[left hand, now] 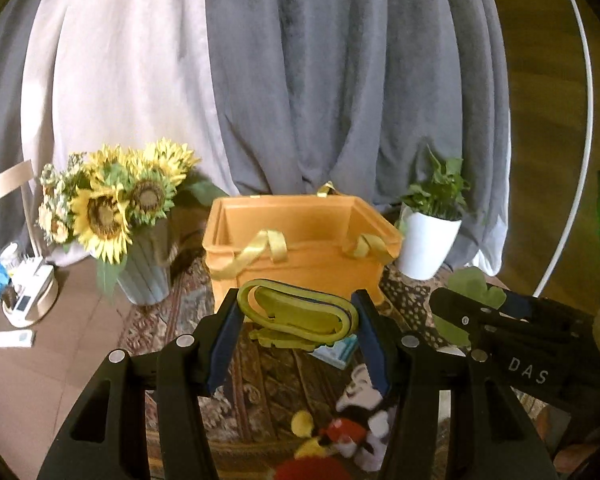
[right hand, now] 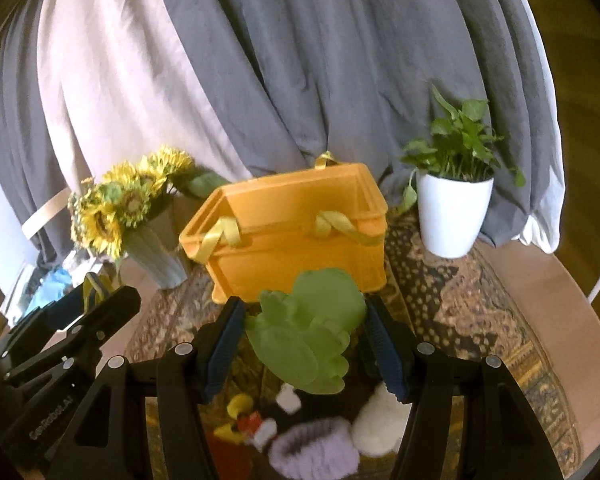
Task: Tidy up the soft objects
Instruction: 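Lift and carry both held items over the orange crate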
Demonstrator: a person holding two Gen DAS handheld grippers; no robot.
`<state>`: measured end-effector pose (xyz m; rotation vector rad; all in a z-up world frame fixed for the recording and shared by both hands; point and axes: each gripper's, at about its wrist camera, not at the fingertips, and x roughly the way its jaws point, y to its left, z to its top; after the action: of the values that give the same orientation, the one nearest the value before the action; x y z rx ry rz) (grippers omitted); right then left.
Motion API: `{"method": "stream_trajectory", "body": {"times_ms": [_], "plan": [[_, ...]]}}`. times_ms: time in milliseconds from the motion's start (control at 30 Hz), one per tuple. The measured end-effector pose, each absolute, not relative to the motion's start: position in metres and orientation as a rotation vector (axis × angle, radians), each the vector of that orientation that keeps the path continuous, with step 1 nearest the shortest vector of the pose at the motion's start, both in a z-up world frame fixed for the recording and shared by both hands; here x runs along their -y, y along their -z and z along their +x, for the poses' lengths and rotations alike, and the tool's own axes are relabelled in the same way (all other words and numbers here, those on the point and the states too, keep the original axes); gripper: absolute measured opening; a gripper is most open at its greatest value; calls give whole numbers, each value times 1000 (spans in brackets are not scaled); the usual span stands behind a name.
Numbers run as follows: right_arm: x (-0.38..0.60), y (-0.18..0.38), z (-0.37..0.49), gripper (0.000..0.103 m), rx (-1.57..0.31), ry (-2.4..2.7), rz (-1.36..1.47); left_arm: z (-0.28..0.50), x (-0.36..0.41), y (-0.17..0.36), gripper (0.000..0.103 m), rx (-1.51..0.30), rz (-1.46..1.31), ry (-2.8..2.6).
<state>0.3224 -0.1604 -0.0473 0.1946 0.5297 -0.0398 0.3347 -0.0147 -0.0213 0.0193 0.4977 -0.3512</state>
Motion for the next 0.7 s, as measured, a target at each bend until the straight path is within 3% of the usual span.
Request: {"method": "stream_trajectory", "body": {"times_ms": [700], "plan": [[171,4,448,62,-521,-56,140,439,17,-14,55,-488,4,241]]}}
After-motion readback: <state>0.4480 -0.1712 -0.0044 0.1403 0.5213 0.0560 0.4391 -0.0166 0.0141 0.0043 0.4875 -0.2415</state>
